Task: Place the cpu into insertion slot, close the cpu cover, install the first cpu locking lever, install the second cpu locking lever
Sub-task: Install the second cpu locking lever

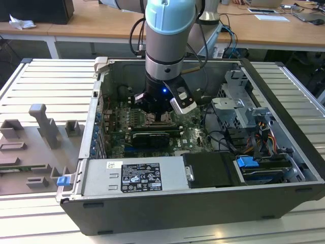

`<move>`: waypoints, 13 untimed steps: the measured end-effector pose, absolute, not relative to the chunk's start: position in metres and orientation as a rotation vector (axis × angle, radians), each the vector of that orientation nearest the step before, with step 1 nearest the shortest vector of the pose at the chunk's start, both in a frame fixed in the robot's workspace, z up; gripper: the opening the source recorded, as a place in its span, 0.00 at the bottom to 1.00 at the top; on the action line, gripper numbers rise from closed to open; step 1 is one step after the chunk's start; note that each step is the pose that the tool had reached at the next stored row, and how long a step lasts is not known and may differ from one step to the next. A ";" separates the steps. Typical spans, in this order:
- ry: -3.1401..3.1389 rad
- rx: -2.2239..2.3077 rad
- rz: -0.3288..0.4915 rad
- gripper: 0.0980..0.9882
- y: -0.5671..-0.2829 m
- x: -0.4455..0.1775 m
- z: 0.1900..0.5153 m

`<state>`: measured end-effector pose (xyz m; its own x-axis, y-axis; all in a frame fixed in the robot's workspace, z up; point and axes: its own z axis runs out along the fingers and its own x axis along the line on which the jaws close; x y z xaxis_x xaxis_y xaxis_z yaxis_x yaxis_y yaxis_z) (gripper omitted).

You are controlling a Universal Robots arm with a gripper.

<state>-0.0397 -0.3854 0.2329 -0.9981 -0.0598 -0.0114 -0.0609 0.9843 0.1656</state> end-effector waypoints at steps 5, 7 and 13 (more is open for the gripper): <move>3.123 -0.095 0.261 0.01 -0.386 -0.045 0.230; 3.123 -0.095 0.261 0.01 -0.386 -0.049 0.227; 3.124 -0.150 0.261 0.01 -0.386 -0.054 0.214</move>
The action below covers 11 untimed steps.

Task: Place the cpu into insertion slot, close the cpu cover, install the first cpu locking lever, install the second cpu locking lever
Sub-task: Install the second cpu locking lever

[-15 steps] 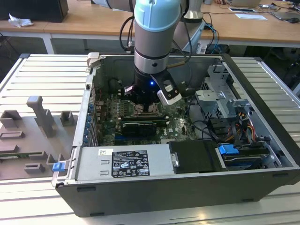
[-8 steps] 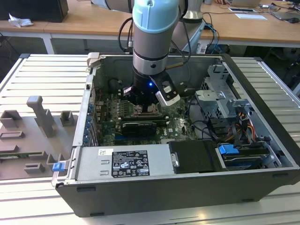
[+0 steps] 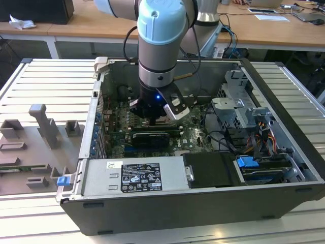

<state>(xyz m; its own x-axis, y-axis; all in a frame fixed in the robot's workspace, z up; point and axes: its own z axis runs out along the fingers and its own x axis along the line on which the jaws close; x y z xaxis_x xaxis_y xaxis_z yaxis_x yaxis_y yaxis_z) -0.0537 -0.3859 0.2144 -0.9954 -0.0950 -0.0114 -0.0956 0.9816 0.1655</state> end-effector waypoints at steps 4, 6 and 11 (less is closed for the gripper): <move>3.121 -0.160 0.285 0.01 -0.388 -0.058 0.211; 3.119 -0.160 0.297 0.01 -0.389 -0.062 0.211; 3.117 -0.162 0.318 0.01 -0.391 -0.068 0.209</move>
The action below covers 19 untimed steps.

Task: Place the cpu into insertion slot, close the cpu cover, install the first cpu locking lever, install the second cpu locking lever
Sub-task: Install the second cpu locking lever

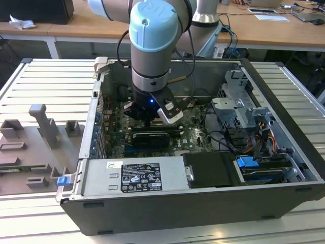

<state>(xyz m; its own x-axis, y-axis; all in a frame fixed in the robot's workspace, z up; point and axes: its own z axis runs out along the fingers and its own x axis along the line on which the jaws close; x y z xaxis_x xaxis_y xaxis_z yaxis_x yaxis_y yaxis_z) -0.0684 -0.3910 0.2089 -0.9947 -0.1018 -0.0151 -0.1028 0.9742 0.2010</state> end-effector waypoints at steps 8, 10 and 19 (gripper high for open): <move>3.109 -0.163 0.360 0.01 -0.394 -0.076 0.205; 3.107 -0.162 0.373 0.01 -0.394 -0.076 0.204; 3.096 -0.162 0.437 0.01 -0.394 -0.079 0.195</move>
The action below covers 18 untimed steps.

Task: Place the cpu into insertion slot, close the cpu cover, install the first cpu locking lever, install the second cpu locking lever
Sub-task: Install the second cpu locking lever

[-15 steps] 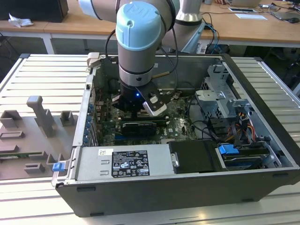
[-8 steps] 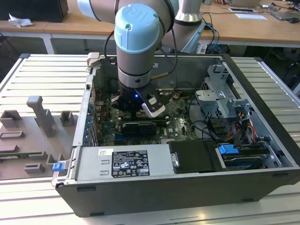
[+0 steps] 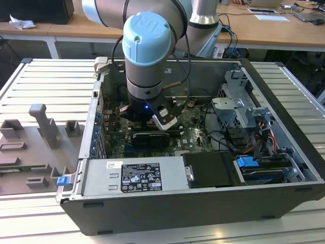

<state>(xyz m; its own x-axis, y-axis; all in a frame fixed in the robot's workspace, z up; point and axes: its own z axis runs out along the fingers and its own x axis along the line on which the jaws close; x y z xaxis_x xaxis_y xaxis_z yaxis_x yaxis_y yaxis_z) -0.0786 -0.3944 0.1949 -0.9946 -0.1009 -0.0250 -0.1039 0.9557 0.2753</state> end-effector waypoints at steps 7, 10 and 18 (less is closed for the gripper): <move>3.095 -0.162 0.438 0.01 -0.394 -0.079 0.202; 3.095 -0.162 0.438 0.01 -0.394 -0.079 0.203; 3.095 -0.162 0.438 0.01 -0.394 -0.079 0.207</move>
